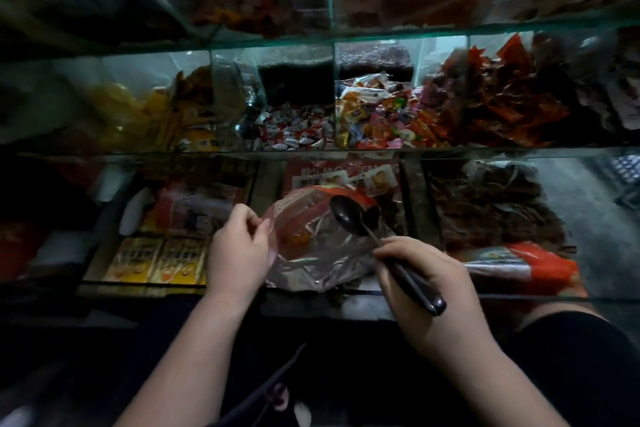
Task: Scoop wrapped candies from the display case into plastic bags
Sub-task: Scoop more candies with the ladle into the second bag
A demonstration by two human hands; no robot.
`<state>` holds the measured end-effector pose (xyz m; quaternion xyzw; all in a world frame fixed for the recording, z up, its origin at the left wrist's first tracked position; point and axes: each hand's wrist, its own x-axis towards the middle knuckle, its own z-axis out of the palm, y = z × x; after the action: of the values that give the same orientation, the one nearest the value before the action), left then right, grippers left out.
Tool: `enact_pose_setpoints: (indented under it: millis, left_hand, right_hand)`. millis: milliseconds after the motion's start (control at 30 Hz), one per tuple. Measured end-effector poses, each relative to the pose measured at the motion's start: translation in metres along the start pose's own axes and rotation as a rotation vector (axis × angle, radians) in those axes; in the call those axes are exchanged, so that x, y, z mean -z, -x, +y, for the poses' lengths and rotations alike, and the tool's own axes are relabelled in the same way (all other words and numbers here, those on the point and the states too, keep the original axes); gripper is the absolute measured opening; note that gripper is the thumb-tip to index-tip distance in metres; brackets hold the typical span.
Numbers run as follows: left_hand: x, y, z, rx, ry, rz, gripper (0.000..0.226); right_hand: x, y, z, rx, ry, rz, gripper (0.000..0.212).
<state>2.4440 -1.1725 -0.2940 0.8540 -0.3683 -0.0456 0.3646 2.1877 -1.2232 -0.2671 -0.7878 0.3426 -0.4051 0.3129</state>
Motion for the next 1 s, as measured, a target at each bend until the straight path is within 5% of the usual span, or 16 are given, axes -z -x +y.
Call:
enact_pose_setpoints:
  millis: [333,467,667,1000]
  left_hand:
    - [-0.014,0.0,0.004,-0.004,0.004,-0.055,0.026]
    - [-0.02,-0.003,0.004,-0.025,0.029,-0.048,0.028]
    - [-0.026,-0.014,0.008,0.0,0.138,-0.069,0.03]
    - [-0.046,-0.006,0.075,-0.243,0.114,-0.292,0.02]
  right_hand:
    - [-0.088,-0.033,0.033,-0.597,-0.163,-0.091,0.012]
    - [-0.11,-0.031,0.048,-0.553,-0.043,-0.123,0.031]
    - [-0.119,-0.032,0.057,-0.45,0.036,-0.132,0.027]
    - [-0.098,-0.032,0.07,-0.707,-0.429,0.065,0.015]
